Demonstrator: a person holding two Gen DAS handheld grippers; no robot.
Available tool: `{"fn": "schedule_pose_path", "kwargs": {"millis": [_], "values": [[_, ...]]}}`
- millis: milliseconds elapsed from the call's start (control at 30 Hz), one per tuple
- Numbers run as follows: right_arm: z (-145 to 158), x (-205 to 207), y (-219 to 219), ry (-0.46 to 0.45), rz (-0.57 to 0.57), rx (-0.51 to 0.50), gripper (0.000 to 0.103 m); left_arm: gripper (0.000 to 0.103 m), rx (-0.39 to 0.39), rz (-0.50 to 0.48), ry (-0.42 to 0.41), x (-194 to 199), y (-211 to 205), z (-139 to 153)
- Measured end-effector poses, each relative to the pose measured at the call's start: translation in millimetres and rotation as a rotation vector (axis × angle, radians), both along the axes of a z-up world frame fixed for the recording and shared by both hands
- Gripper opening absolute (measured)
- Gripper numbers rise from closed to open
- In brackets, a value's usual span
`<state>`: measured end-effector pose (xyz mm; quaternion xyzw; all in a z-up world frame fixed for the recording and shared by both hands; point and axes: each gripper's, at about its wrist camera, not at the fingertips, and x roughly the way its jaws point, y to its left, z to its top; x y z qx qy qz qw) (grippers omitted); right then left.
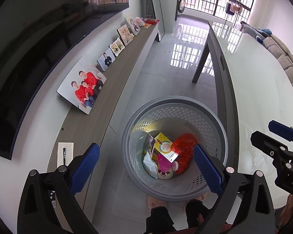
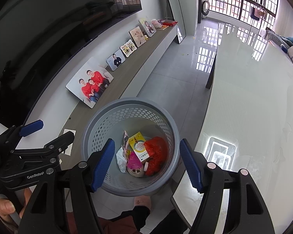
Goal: Collect trash
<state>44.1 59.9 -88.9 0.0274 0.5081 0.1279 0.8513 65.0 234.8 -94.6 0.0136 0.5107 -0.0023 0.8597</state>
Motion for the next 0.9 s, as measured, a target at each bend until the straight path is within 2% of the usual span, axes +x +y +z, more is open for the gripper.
{"fn": "schedule_pose_path", "kwargs": {"millis": [900], "values": [[0.3,3.5,4.9,0.005,0.01,-0.01,0.066,0.095,0.013,0.014,0.003,4.3,2.8,-1.9]]}}
